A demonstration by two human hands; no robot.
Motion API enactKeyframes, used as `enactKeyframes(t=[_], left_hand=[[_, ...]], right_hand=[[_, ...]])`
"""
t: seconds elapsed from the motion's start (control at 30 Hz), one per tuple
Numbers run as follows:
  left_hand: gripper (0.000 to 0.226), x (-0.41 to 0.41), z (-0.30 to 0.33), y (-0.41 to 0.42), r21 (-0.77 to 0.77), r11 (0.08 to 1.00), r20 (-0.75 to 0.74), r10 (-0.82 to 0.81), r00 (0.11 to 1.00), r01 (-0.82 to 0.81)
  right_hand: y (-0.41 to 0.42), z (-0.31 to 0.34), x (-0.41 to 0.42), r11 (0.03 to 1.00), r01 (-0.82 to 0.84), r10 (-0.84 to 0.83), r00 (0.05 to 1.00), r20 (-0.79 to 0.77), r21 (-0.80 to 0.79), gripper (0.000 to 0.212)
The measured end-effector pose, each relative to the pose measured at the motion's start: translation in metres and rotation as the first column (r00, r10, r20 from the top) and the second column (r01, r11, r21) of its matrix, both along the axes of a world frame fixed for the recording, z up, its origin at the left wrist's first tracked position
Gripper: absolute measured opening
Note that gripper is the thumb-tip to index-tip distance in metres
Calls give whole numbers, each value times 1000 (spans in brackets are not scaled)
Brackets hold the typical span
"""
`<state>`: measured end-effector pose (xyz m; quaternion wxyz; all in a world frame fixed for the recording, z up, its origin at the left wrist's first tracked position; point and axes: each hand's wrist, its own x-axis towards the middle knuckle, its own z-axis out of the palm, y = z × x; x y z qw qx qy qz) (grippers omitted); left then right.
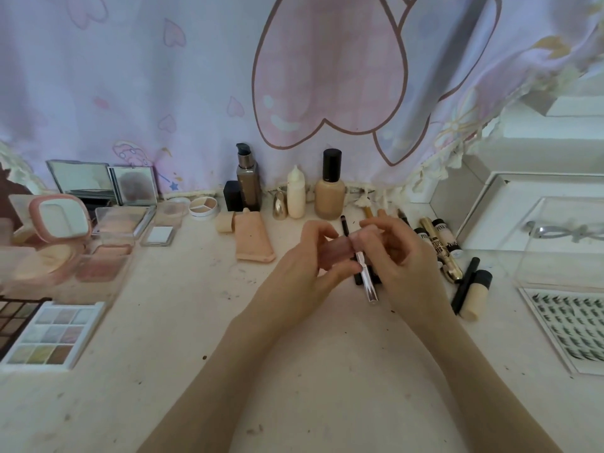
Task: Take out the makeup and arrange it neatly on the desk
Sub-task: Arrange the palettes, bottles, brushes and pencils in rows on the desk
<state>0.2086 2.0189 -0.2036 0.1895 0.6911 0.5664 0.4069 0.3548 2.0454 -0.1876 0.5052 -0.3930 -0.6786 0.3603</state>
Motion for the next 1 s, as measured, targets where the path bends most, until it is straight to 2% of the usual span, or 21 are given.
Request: enactKeyframes(t=[0.07, 0.1, 0.17, 0.23, 0.27, 0.33, 0.4, 0.47, 0.53, 0.57, 0.63, 0.7, 0.77, 0.83, 0.9, 0.93, 1.0], left_hand=[[29, 3, -3, -1, 19, 999, -8, -33, 999, 33], [26, 4, -1, -1, 7, 999, 25, -41, 999, 41], [26, 2, 4, 0, -64, 995, 176, -59, 983, 71], [29, -1, 8, -1, -144, 979, 328, -91, 940, 145], [29, -2, 8, -1, -153, 975, 344, -102, 934, 162], [25, 0, 8, -2, -125, 983, 277, -97, 956, 136], [17, 2, 4, -2, -88, 992, 175, -78, 981, 94], [20, 4, 1, -2, -35, 995, 116, -87, 989, 92], [20, 3, -1, -2, 9, 996, 98, -90, 991, 90], [19, 2, -1, -2, 11, 996, 92, -90, 992, 89], [15, 1, 0, -2, -22, 995, 122, -91, 988, 94], [10, 1, 1, -2, -74, 993, 230, -77, 970, 96], [6, 0, 4, -3, -86, 992, 315, -56, 948, 88], [6, 0, 5, -4, -67, 995, 316, -55, 947, 80], [9, 2, 5, -5, -67, 994, 266, -71, 961, 92], [9, 4, 5, -5, -80, 991, 247, -82, 966, 104], [8, 5, 6, -5, -112, 986, 268, -93, 959, 127]], right_hand=[[1, 0, 0, 998, -7, 4, 999, -43, -64, 7], [2, 0, 0, 999, -11, 11, 1000, -10, -45, 9], [2, 2, 0, 998, -47, 44, 995, 86, 30, 15], [1, 3, 1, 992, -121, 118, 992, 53, 44, 20], [0, 4, 2, 989, -148, 148, 989, 4, 27, 22], [1, 4, 2, 984, -170, 165, 982, -87, -56, 23], [2, 4, 2, 976, -126, 105, 987, -124, -180, 18], [5, 2, 1, 968, -15, 7, 999, -34, -251, 14], [7, -1, 2, 965, 52, -38, 997, 61, -258, 33], [7, -1, 2, 964, 47, -33, 998, 55, -260, 36], [7, 1, 4, 971, -17, 21, 1000, 13, -237, 28], [7, 3, 7, 976, -124, 122, 992, -22, -179, 11], [6, 4, 7, 967, -205, 198, 978, -65, -152, 9], [5, 2, 5, 966, -159, 149, 987, -63, -204, 12], [5, 1, 3, 966, -56, 52, 998, -23, -252, 29], [5, 2, 2, 965, -32, 28, 999, -19, -260, 31], [4, 4, 3, 968, -68, 59, 997, -48, -240, 21]])
